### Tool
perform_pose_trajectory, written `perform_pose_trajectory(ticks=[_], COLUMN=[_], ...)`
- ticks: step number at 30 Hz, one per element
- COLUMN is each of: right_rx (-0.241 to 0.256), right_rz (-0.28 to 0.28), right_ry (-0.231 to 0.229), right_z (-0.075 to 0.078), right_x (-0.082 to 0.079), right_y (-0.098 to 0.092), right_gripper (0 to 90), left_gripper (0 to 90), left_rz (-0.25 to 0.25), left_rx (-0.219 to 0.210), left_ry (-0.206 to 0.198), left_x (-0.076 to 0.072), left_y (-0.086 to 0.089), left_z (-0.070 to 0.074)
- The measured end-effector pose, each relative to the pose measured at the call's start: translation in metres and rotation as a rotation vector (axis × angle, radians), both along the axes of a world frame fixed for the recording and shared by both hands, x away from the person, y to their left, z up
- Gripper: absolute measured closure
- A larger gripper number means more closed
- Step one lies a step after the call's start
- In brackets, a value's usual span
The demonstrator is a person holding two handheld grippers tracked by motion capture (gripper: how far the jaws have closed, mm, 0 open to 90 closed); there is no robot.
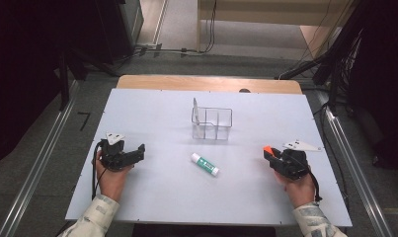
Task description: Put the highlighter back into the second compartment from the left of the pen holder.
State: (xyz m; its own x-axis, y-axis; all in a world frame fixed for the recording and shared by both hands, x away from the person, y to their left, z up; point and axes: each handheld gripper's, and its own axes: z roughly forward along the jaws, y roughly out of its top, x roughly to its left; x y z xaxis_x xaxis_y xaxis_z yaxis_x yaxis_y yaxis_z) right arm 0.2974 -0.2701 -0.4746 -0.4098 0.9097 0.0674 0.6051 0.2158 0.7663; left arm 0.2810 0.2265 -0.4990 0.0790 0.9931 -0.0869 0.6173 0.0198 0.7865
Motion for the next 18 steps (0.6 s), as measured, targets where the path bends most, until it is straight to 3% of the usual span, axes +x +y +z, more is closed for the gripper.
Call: perform_pose_trajectory(ticks=[18], right_rx=[0.026], right_rz=[0.065], right_ry=[-0.032], right_z=[0.021], right_x=[0.021], right_y=[0.029], right_gripper=[64.9], left_gripper=[15.4], left_rz=[0.003], left_rx=[-0.003], left_ry=[0.0], left_x=[0.0], left_y=[0.001], left_z=[0.0])
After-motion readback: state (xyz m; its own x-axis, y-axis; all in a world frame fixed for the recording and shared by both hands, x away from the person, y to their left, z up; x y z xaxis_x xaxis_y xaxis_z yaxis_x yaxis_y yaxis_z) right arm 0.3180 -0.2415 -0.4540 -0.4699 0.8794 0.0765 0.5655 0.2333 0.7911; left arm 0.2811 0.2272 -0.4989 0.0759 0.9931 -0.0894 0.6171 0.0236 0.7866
